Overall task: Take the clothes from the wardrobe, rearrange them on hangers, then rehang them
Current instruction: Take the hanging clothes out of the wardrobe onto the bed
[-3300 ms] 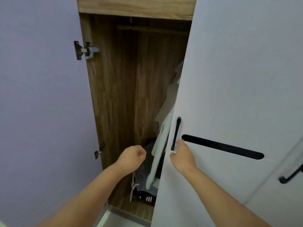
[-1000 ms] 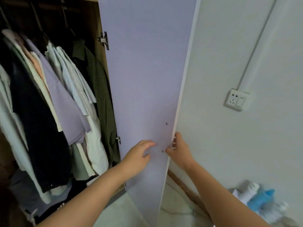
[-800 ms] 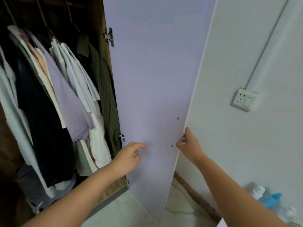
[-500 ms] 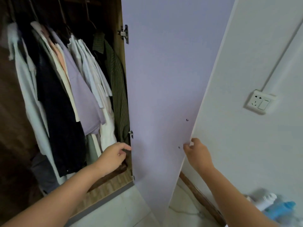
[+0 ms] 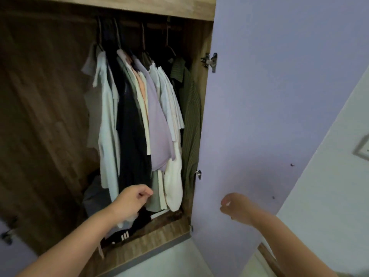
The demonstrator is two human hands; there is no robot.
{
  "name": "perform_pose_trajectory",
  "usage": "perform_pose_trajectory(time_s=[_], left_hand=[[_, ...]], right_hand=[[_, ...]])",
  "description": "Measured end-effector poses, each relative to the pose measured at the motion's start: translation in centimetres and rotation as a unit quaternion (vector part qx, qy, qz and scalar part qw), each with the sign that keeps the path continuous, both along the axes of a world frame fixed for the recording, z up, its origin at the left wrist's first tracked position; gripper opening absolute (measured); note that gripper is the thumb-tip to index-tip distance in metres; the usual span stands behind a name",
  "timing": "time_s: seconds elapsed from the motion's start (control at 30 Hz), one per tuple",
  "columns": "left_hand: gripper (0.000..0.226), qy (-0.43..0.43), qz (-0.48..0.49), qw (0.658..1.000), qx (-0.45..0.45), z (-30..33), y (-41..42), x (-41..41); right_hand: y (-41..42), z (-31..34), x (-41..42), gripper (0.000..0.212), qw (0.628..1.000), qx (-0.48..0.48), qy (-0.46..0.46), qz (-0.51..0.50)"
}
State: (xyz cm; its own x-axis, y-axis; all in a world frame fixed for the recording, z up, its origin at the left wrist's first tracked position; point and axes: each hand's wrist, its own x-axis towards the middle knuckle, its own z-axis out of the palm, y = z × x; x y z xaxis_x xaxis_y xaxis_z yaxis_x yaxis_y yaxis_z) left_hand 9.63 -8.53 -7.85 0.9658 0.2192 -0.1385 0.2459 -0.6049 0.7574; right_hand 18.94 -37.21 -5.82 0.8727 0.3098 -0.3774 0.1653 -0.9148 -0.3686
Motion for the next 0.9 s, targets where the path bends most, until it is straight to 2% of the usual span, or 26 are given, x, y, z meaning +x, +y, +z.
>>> perform_pose_trajectory(time_s=[0.13,0.3,0.5,0.63,0.83,0.9], left_hand=[[0.021,0.019,0.048,0.998,0.046,1.1,7.0,-2.1],[0.03,0.054,0.087,0.991,0.086,1.9,14.0,-4.0],[0.037,0.109,0.12,0.984,0.077,1.8,19.3,-4.7],[0.039,0.13,0.129,0.981,0.067,1.0,21.9,-3.5],[0.04,0.121,0.171,0.977,0.044,1.0,24.9,1.6],[0.043,0.097,0.175,0.979,0.037,1.2,25.5,3.9]], right_hand=[[7.5,0.7,-0.5,0.023,0.998,0.05,-0.007,0.035],[16.2,0.8,-0.5,0.022,0.994,0.085,-0.018,0.072],[24.3,2.2,-0.2,0.018,0.974,0.178,-0.021,0.142],[29.0,4.4,1.6,0.028,0.955,0.26,-0.026,0.138],[35.8,10.3,5.6,0.049,0.886,0.416,-0.151,0.138],[37.7,12.2,7.1,0.056,0.861,0.463,-0.162,0.135]])
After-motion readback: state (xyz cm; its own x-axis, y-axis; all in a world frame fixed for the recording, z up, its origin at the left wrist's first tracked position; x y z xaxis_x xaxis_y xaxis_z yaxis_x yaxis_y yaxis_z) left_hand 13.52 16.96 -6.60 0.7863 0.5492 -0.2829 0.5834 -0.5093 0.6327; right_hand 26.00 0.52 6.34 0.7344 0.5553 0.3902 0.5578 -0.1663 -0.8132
